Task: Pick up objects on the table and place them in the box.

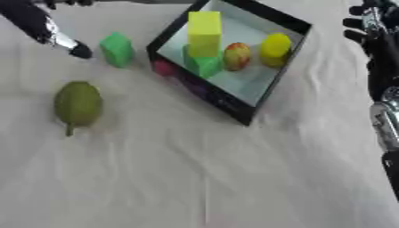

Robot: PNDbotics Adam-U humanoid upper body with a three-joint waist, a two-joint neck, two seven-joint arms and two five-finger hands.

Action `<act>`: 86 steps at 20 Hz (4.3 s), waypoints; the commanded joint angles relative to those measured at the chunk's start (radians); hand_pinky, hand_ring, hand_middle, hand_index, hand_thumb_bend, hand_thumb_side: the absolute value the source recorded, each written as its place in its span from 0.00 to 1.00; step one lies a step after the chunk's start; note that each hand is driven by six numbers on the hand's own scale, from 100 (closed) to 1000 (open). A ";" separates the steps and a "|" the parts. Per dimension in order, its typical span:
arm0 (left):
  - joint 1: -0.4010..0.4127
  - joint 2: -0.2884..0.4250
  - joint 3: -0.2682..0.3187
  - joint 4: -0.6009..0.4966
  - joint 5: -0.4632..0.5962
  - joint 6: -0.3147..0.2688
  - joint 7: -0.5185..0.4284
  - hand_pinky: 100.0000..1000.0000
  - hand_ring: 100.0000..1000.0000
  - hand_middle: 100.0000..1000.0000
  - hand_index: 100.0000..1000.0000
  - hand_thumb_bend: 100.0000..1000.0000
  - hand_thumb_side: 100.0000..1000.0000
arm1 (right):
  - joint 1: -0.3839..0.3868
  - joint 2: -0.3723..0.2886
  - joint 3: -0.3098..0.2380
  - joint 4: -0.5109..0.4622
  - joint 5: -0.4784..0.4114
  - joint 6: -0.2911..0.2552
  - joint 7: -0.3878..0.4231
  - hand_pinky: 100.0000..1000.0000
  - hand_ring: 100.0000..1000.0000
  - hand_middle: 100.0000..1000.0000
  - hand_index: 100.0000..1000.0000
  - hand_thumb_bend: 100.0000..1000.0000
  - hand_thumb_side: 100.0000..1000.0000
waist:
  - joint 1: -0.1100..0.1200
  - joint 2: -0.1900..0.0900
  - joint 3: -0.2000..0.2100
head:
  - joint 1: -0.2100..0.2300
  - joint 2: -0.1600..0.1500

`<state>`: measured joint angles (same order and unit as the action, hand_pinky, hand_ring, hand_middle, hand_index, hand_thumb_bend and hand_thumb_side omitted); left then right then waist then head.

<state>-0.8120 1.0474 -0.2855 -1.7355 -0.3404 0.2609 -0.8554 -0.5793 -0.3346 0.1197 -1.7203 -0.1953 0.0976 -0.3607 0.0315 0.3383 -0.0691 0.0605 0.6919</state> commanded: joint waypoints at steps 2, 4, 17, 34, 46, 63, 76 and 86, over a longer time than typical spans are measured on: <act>0.078 0.112 0.038 -0.128 0.069 0.047 0.001 0.75 0.84 0.78 0.84 0.66 0.40 | -0.010 -0.027 -0.007 -0.016 0.007 0.002 0.000 0.78 0.74 0.68 0.81 0.00 0.52 | 0.001 -0.026 0.000 | 0.005 -0.014; 0.125 0.132 0.048 -0.159 0.101 0.066 0.014 0.74 0.84 0.78 0.84 0.65 0.41 | -0.010 -0.027 -0.006 -0.016 0.008 0.002 0.000 0.78 0.74 0.68 0.81 0.00 0.51 | 0.000 -0.024 0.000 | 0.007 -0.014; 0.216 0.152 0.008 -0.190 0.106 0.132 0.077 0.77 0.87 0.81 0.86 0.79 0.43 | -0.011 -0.024 -0.003 -0.018 0.010 0.004 0.003 0.78 0.74 0.68 0.81 0.00 0.52 | -0.004 -0.022 -0.002 | 0.013 -0.018; 0.142 0.021 -0.100 0.039 -0.211 0.138 0.194 0.78 0.86 0.79 0.85 0.78 0.32 | -0.018 -0.015 0.004 -0.020 0.008 0.007 0.011 0.78 0.74 0.68 0.81 0.00 0.52 | -0.011 -0.019 -0.013 | 0.031 -0.017; 0.089 -0.048 -0.145 0.177 -0.271 0.071 0.119 0.75 0.83 0.75 0.76 0.67 0.28 | -0.019 -0.014 0.007 -0.020 0.007 0.007 0.013 0.78 0.74 0.68 0.81 0.00 0.53 | -0.010 -0.020 -0.016 | 0.033 -0.012; -0.016 0.009 -0.097 -0.151 -0.232 0.112 -0.022 0.68 0.76 0.68 0.61 0.17 0.00 | -0.010 -0.026 0.009 -0.019 0.009 0.008 0.013 0.78 0.74 0.68 0.81 0.00 0.53 | -0.001 -0.030 -0.007 | 0.032 -0.004; -0.454 -0.400 -0.137 0.209 -0.429 0.049 0.151 0.62 0.71 0.63 0.57 0.05 0.00 | -0.035 0.006 0.020 -0.022 -0.002 0.007 0.022 0.78 0.74 0.68 0.81 0.00 0.54 | -0.009 -0.025 -0.035 | 0.071 -0.016; -0.528 -0.596 -0.064 0.555 -0.582 -0.109 0.482 0.61 0.70 0.64 0.57 0.10 0.00 | -0.084 0.042 0.058 -0.026 -0.005 0.017 0.058 0.78 0.74 0.68 0.81 0.00 0.54 | -0.011 0.007 -0.092 | 0.121 -0.048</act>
<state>-1.3071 0.4527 -0.3725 -1.1978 -0.9077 0.1661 -0.4049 -0.6460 -0.2866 0.1765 -1.7236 -0.1985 0.1157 -0.3093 0.0223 0.3655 -0.1611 0.1763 0.6571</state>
